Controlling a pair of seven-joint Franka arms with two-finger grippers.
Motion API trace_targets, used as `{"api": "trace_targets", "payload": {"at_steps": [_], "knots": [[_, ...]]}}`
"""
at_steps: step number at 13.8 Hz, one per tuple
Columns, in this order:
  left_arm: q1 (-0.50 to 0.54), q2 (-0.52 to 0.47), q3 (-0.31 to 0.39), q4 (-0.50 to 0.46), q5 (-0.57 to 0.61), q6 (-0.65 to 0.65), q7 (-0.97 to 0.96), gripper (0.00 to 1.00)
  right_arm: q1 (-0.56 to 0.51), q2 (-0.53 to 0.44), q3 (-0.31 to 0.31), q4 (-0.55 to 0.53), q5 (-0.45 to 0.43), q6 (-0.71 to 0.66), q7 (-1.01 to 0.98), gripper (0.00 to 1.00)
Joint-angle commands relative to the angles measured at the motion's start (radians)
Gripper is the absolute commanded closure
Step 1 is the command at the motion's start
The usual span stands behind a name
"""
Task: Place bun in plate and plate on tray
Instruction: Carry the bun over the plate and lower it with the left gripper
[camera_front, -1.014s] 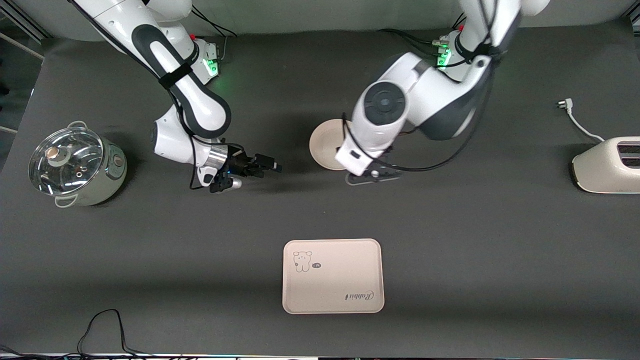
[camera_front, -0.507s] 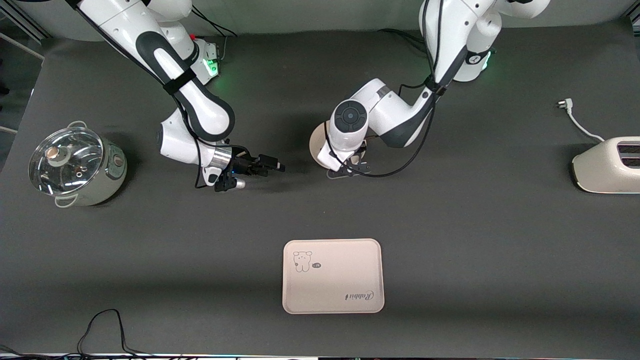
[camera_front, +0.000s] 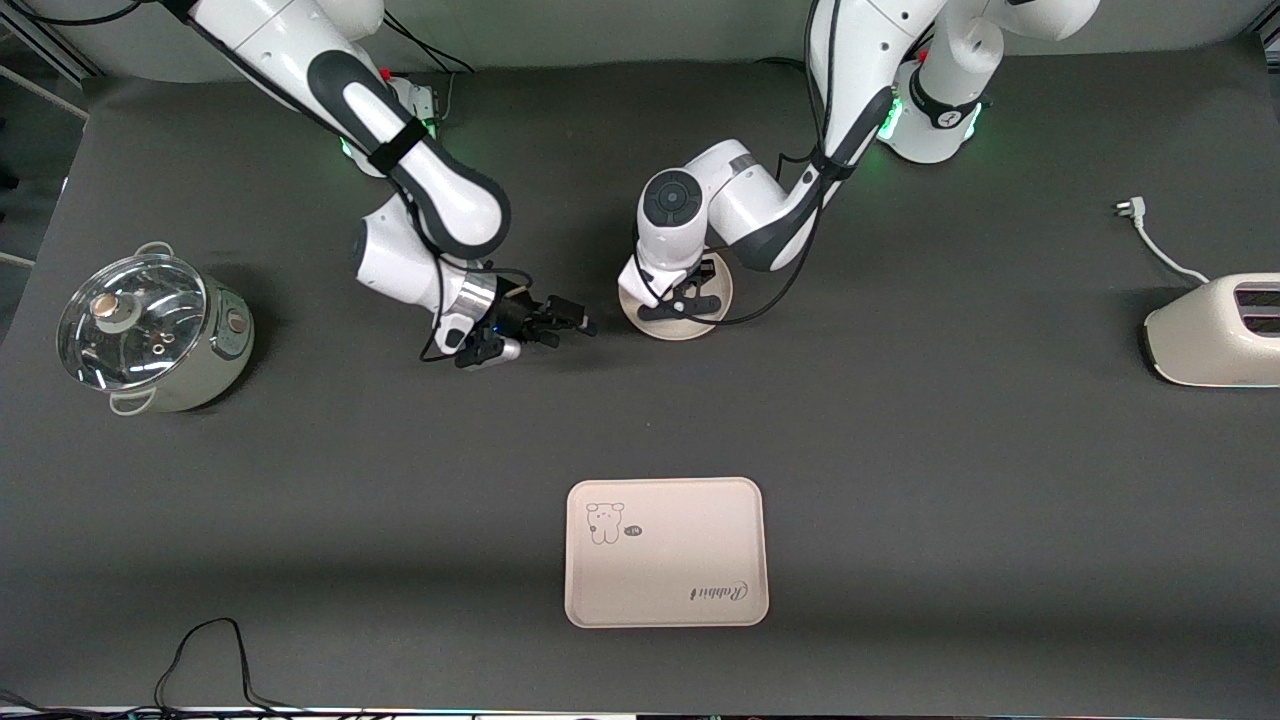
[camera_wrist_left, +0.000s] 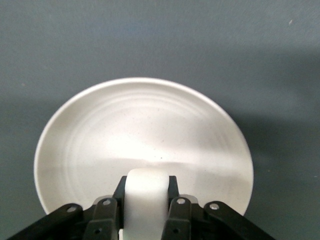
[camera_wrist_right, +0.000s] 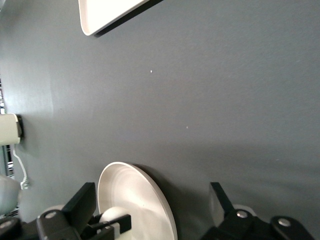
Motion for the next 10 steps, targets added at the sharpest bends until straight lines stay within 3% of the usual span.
{"api": "trace_targets", "payload": {"at_steps": [1,5,8,10], "knots": [[-0.008,-0.018,0.014,-0.030,0.021,0.022,-0.038,0.00,0.009,0.031,0.011,0.009,0.026,0.052,-0.022,0.00],[0.014,-0.079,0.040,0.000,0.021,-0.069,-0.027,0.00,0.054,0.038,0.011,0.008,0.026,0.106,-0.020,0.00],[0.133,-0.166,0.043,0.054,0.021,-0.196,0.022,0.00,0.092,0.062,0.027,0.009,0.028,0.187,-0.019,0.00],[0.223,-0.222,0.044,0.108,0.021,-0.312,0.136,0.00,0.098,0.093,0.076,0.008,0.028,0.300,-0.016,0.00]]}}
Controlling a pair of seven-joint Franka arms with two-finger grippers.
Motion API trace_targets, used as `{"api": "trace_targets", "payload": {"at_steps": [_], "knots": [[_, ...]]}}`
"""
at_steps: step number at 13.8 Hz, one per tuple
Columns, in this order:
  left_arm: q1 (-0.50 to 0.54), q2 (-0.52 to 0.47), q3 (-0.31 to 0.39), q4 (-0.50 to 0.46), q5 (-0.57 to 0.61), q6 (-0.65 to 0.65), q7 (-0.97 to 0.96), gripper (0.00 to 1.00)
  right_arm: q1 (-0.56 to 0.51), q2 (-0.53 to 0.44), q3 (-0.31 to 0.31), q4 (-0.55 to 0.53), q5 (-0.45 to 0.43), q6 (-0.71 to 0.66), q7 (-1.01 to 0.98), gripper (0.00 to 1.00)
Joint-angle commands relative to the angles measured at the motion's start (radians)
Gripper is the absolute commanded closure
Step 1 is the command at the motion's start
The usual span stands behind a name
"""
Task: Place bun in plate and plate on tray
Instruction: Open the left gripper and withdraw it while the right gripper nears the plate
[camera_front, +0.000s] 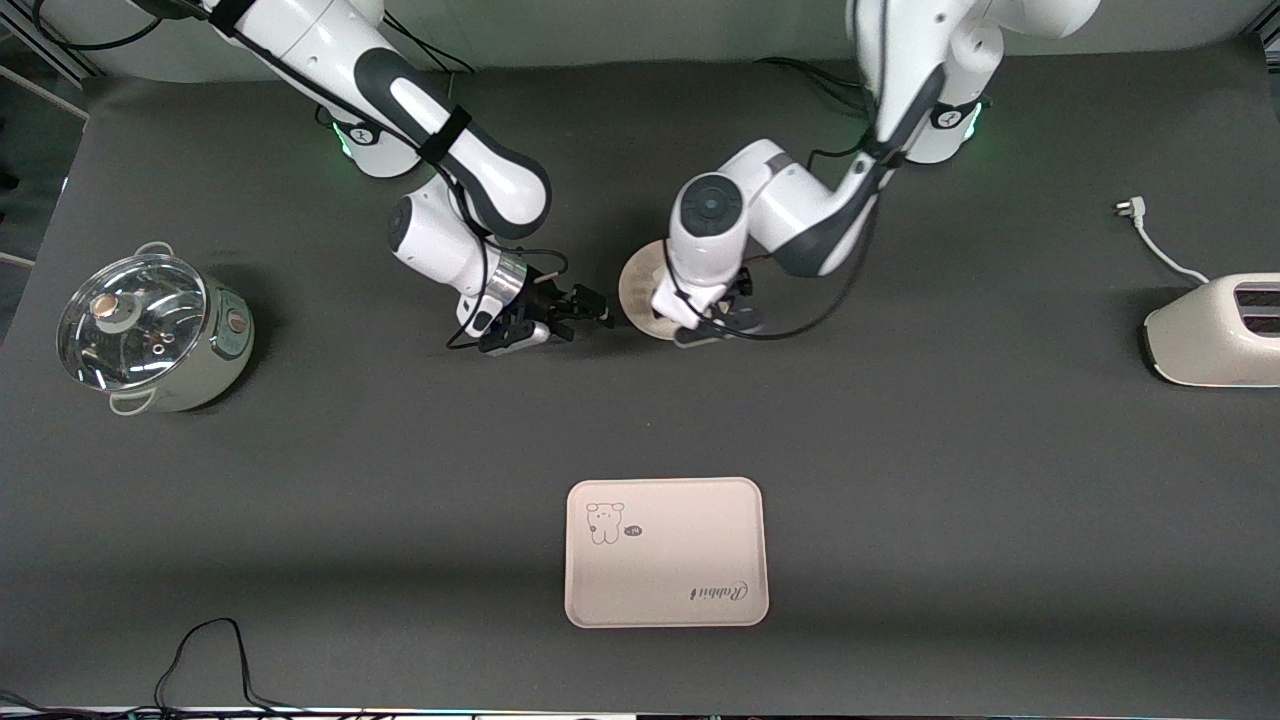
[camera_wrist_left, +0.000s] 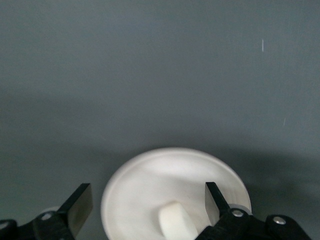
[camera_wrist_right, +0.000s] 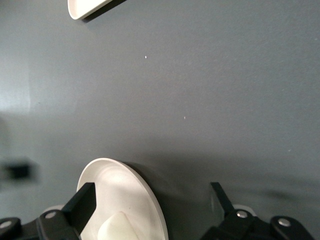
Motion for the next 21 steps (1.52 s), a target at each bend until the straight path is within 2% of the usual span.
{"api": "trace_targets", "payload": {"at_steps": [1,5,6,8,11,13,14,15,16,17,18,19,21], "knots": [[0.137,-0.086,-0.006,0.078,0.009,-0.187,0.153,0.00,0.016,0.051,0.064,0.009,0.027,0.151,-0.016,0.00],[0.327,-0.100,-0.004,0.274,0.044,-0.424,0.415,0.00,0.013,0.072,0.075,0.035,0.015,0.156,-0.020,0.00],[0.370,-0.118,-0.003,0.285,0.044,-0.453,0.478,0.00,0.008,0.097,0.075,0.057,0.000,0.154,-0.020,0.00],[0.468,-0.164,-0.006,0.287,0.040,-0.486,0.599,0.00,-0.013,0.144,0.063,0.112,-0.087,0.118,-0.022,0.00],[0.595,-0.225,-0.004,0.288,0.035,-0.541,0.743,0.00,-0.037,0.166,-0.021,0.201,-0.217,-0.028,-0.016,0.00],[0.669,-0.250,-0.004,0.290,0.033,-0.562,0.839,0.00,-0.037,0.136,-0.108,0.225,-0.336,-0.175,0.010,0.00],[0.707,-0.258,-0.004,0.291,0.030,-0.572,0.883,0.00,-0.034,0.108,-0.129,0.227,-0.409,-0.220,0.074,0.00],[0.703,-0.262,0.014,0.291,0.029,-0.575,0.926,0.00,-0.035,0.088,-0.138,0.230,-0.500,-0.276,0.171,0.00],[0.650,-0.270,0.084,0.291,0.029,-0.587,0.943,0.00,-0.035,0.057,-0.155,0.230,-0.637,-0.336,0.308,0.00],[0.531,-0.276,0.206,0.291,0.027,-0.599,0.944,0.00,-0.035,0.036,-0.156,0.229,-0.778,-0.379,0.460,0.00],[0.425,-0.290,0.317,0.290,0.029,-0.602,0.942,0.00,-0.030,0.014,-0.155,0.221,-0.865,-0.402,0.604,0.00],[0.372,-0.292,0.368,0.291,0.029,-0.607,0.942,0.00,-0.023,-0.004,-0.147,0.194,-0.916,-0.401,0.718,0.00],[0.370,-0.301,0.370,0.285,0.026,-0.633,0.937,0.00,-0.015,-0.056,-0.135,0.126,-0.944,-0.398,0.823,0.00]]}}
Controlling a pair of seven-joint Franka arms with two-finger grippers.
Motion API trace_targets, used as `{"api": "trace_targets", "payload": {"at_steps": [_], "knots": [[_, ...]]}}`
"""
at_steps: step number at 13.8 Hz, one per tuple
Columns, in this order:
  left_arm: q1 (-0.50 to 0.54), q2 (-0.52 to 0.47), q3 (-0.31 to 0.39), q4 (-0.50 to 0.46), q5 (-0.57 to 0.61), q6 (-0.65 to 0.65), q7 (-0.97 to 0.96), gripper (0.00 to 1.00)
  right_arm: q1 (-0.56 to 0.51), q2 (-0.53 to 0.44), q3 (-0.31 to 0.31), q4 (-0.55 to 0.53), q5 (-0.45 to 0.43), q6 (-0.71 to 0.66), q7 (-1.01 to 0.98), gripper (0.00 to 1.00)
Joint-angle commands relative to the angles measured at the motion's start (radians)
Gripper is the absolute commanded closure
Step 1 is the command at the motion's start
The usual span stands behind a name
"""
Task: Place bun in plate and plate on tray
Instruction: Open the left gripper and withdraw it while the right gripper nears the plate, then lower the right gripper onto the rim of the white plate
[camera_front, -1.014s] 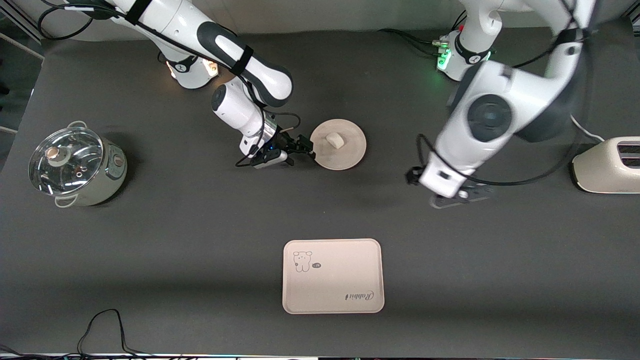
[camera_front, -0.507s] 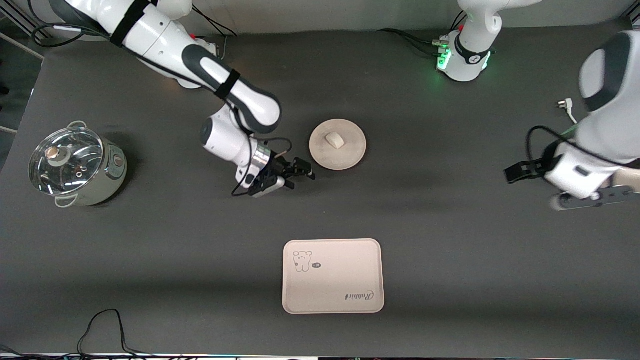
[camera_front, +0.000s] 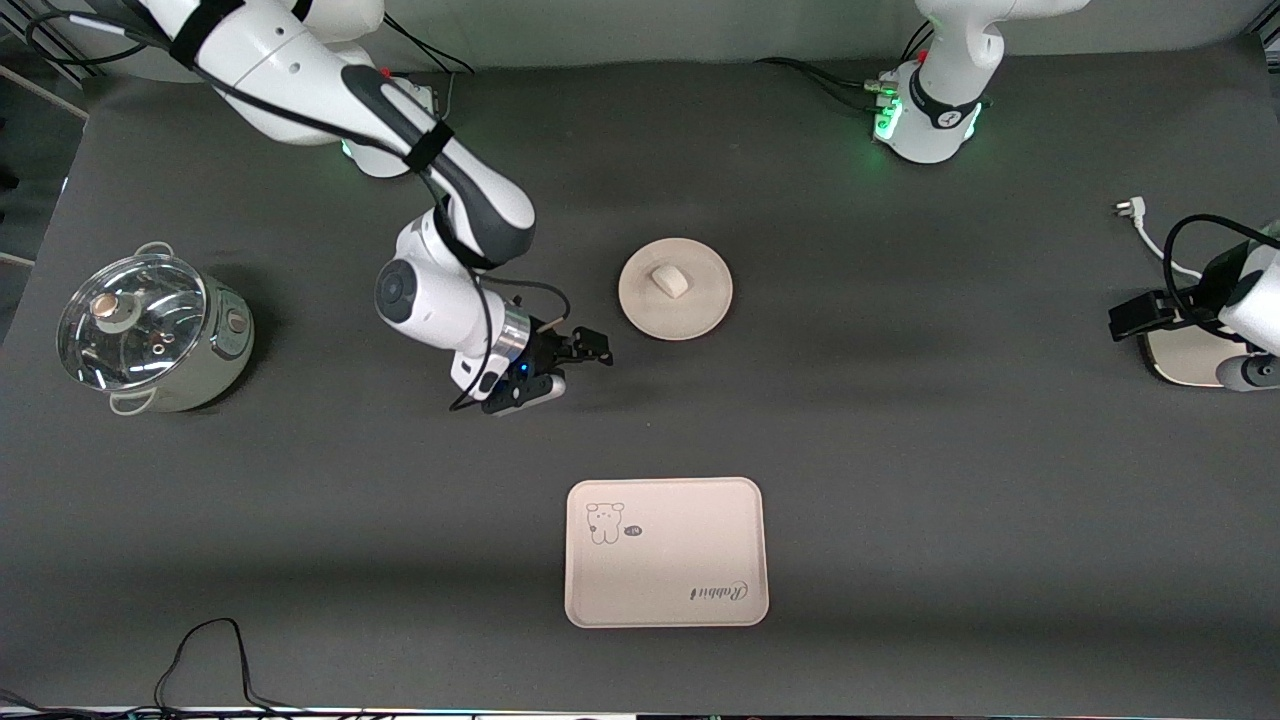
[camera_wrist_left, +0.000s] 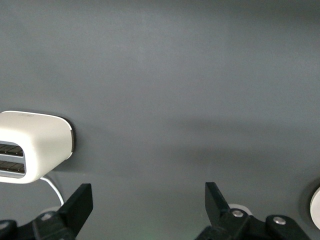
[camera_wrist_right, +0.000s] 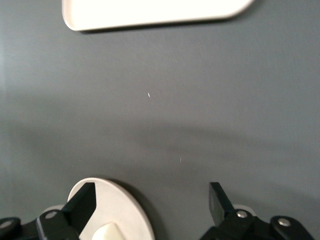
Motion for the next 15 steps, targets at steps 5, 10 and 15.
{"api": "trace_targets", "payload": {"at_steps": [5,10,15], "knots": [[-0.043,-0.033,0.036,-0.015,-0.038,-0.033,0.002,0.00,0.049,-0.144,0.087,-0.189,-0.085,0.033,0.408,0.00],[-0.034,-0.039,0.043,-0.029,-0.038,-0.021,-0.004,0.00,0.054,-0.054,0.092,-0.186,-0.622,0.018,0.846,0.00],[-0.048,-0.034,0.030,-0.049,-0.037,0.015,-0.008,0.00,0.051,0.089,0.153,-0.131,-0.927,0.024,1.167,0.00]]}}
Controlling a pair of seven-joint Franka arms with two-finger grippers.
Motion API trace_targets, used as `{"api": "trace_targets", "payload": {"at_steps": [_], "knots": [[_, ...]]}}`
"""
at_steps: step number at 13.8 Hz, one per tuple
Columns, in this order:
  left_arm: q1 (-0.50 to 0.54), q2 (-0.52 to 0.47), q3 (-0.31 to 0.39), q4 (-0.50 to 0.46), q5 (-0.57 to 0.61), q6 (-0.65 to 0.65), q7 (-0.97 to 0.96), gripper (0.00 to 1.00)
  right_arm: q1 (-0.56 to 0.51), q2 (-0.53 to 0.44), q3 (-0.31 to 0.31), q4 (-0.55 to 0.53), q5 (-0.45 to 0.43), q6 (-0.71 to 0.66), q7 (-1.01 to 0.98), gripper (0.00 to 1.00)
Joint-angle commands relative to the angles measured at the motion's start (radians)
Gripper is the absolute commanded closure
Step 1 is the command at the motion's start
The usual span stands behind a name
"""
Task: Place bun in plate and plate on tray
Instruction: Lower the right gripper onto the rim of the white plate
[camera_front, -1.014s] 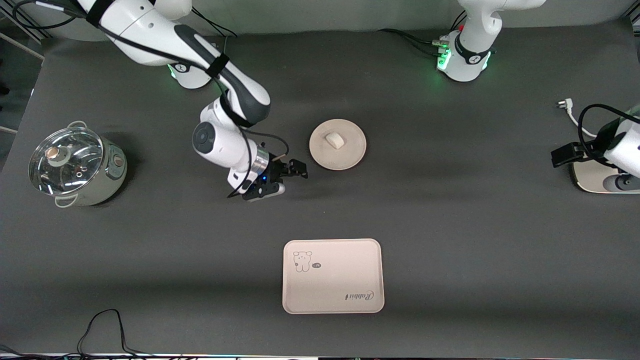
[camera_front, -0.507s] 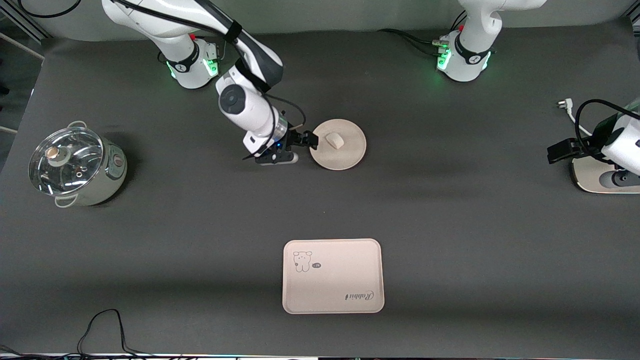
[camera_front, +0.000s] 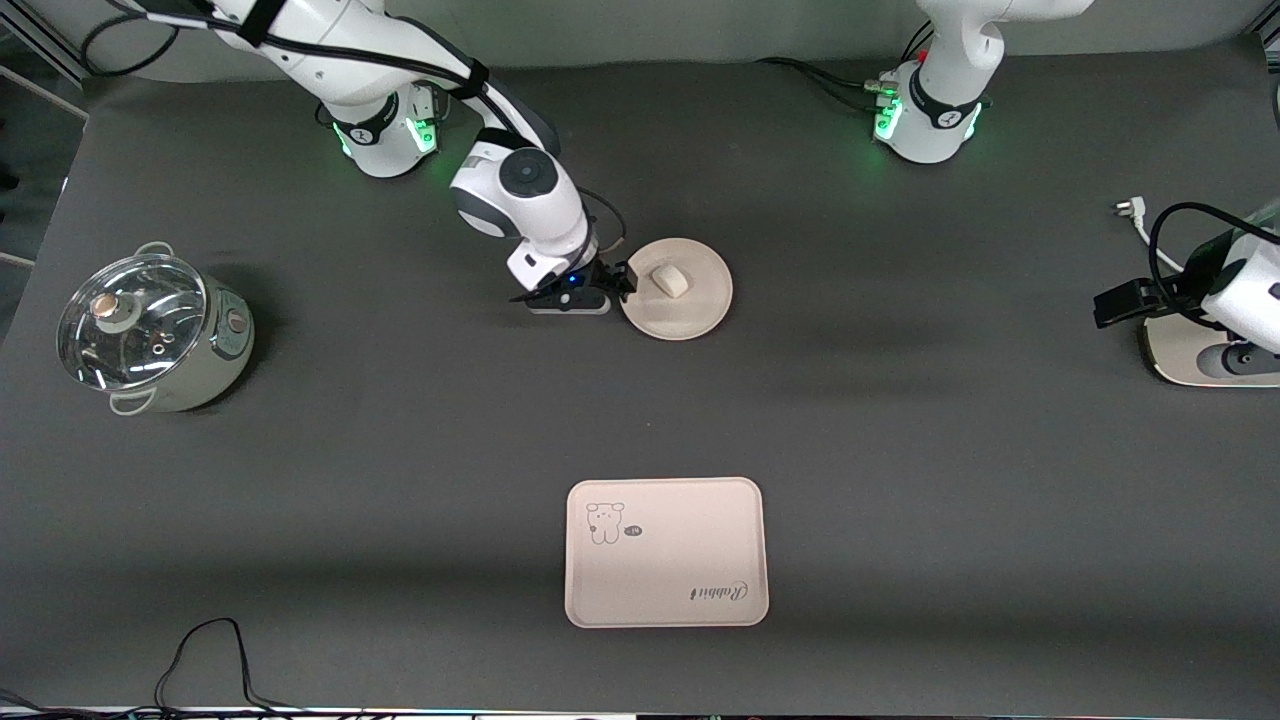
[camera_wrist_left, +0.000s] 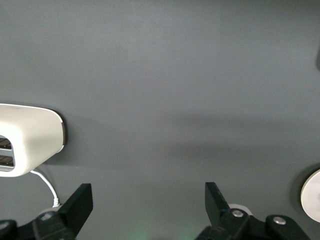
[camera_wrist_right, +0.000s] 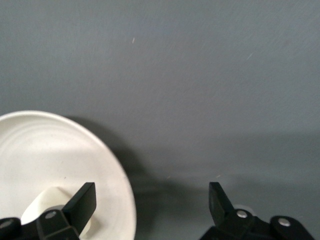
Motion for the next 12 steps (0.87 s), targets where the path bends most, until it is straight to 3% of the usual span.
{"api": "trace_targets", "payload": {"at_steps": [1,5,7,9,12], "knots": [[-0.015,-0.024,0.003,-0.023,-0.008,0.017,-0.007,0.00,-0.005,0.068,0.036,0.048,-0.107,0.000,0.120,0.00],[-0.003,-0.027,0.004,-0.017,-0.007,0.020,-0.006,0.00,-0.001,0.106,0.047,0.046,-0.110,0.009,0.131,0.00],[-0.003,-0.023,0.004,-0.013,-0.007,0.022,-0.006,0.00,0.005,0.112,0.047,0.045,-0.110,0.019,0.135,0.09],[-0.003,-0.023,0.006,-0.009,-0.008,0.021,-0.006,0.00,0.011,0.112,0.047,0.045,-0.110,0.019,0.137,0.24],[-0.003,-0.021,0.006,-0.009,-0.008,0.022,-0.006,0.00,0.011,0.112,0.047,0.045,-0.110,0.019,0.137,0.62]]}}
